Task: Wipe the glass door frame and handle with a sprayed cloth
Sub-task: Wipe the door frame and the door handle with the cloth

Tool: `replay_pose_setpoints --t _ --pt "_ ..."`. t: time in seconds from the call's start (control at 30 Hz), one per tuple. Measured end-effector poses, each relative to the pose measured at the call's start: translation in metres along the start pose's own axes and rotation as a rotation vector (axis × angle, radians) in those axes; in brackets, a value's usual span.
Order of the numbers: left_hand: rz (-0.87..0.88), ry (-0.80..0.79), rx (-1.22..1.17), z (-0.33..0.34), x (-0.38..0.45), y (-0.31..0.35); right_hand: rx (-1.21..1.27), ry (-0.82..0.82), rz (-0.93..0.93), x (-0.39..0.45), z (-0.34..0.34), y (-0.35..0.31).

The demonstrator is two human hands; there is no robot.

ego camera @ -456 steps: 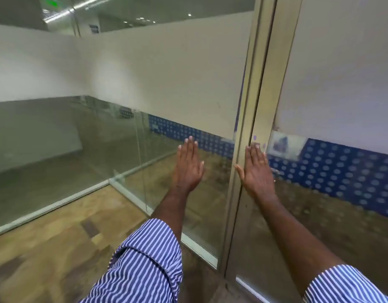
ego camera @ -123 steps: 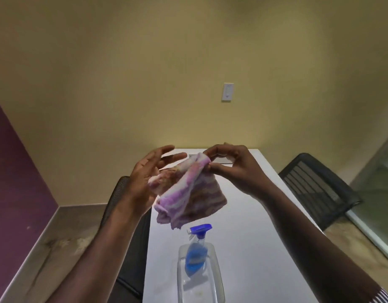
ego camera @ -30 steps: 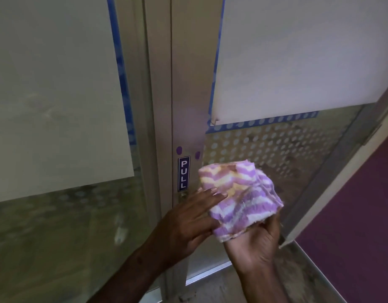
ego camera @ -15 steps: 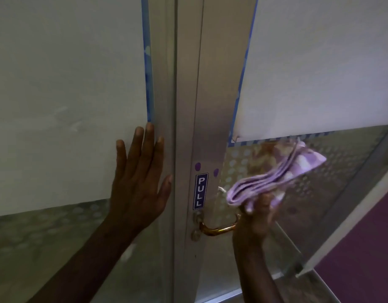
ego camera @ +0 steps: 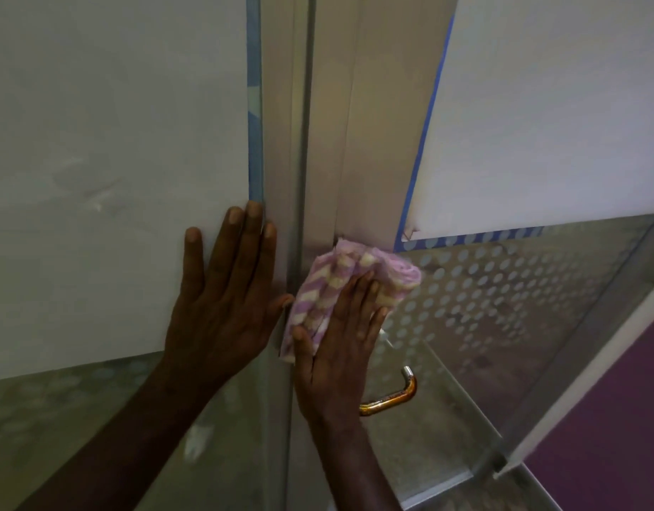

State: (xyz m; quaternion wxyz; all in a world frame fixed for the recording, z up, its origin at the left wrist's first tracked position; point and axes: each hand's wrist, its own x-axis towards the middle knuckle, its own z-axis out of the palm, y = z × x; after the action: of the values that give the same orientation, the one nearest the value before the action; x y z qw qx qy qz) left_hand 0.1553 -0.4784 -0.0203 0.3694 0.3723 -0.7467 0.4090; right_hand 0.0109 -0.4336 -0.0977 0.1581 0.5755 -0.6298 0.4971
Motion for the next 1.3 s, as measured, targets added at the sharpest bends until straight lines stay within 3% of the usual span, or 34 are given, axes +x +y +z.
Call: replay_pose_setpoints --t 0.13,0.33,0.53,0.67,0.77,0.93,1.03,1.2,1.3 --pt "0.034 0.014 0.038 0.002 -0.001 -0.001 -0.103 -0.059 0.085 -0.049 0.01 0.012" --pt "0.043 0.044 0.066 0.003 -0.001 0.0 -0.094 0.126 0.066 0.025 -0.001 -0.009" --pt "0.04 0.036 0.082 0.004 -0.003 -0.001 -0.226 -0.024 0.041 -0.041 0.009 0.016" --pt "0.045 0.036 0.095 0.004 -0.003 -0.001 -0.17 0.079 0.15 0.003 -0.001 0.017" --pt "0.045 0.032 0.108 0.004 -0.003 -0.001 -0.112 0.108 0.091 0.042 -0.012 0.002" --pt "0.044 0.036 0.087 0.005 -0.003 -0.001 -0.162 -0.018 0.074 -0.021 -0.002 0.012" --pt "0.044 0.037 0.075 0.005 -0.002 -0.001 -0.191 0.015 0.149 -0.015 -0.007 0.026" --pt "0.042 0.018 0.092 0.005 -0.002 -0.001 -0.093 0.09 0.011 0.071 -0.037 -0.015" --pt "0.038 0.016 0.092 0.004 -0.002 0.0 -0.086 0.023 -0.018 0.042 -0.035 -0.012"
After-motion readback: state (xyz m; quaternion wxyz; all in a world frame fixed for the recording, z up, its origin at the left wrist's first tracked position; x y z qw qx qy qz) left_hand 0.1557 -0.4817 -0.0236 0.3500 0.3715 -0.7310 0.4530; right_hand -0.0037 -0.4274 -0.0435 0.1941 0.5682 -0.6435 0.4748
